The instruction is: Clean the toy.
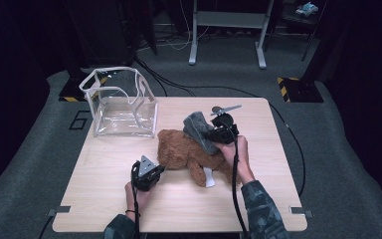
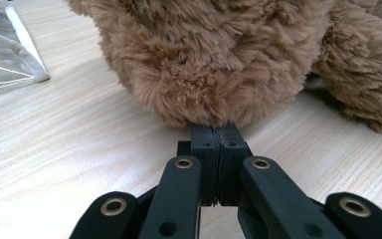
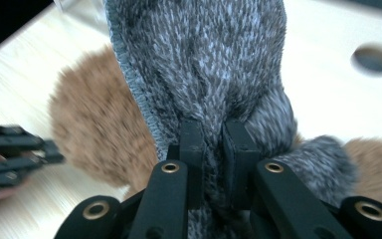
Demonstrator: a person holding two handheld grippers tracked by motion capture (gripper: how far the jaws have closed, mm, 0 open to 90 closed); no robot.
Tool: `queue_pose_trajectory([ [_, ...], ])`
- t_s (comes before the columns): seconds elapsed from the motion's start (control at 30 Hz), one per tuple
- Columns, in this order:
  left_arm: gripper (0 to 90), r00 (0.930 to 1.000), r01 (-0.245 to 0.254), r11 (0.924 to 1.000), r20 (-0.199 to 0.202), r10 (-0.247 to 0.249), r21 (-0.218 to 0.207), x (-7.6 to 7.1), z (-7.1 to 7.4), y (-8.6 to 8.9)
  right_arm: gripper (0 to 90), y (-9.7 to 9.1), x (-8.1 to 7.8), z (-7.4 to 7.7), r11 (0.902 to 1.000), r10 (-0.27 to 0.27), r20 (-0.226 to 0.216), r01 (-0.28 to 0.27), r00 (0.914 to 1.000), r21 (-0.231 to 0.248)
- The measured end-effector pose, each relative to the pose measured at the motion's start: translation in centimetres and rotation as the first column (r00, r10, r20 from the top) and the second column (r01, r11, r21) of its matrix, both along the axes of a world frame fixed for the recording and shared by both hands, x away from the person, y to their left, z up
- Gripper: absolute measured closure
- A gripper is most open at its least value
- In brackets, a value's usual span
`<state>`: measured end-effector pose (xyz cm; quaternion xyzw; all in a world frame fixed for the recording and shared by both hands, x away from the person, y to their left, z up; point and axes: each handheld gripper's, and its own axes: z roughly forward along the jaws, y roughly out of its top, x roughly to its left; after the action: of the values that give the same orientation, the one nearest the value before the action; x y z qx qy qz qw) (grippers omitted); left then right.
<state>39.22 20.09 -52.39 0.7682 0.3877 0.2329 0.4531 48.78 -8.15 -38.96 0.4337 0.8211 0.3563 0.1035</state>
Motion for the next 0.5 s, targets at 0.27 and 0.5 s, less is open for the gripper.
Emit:
queue_pose_trajectory([
  [0.27, 88.9, 1.0000, 0.002, 1.0000, -0.001, -0.002, 0.006, -0.04, -0.01, -0.05, 81.0, 0.07, -0.60, -0.84, 0.9998, -0.017, -0.008, 0.018, 0.9998, 0.004],
  [0.5, 89.0, 1.0000, 0.001, 0.9999, -0.002, -0.001, 0.010, -0.03, -0.01, -0.08, 81.3, 0.42, -0.78, -1.06, 0.9998, -0.019, 0.016, 0.019, 0.9997, -0.006],
])
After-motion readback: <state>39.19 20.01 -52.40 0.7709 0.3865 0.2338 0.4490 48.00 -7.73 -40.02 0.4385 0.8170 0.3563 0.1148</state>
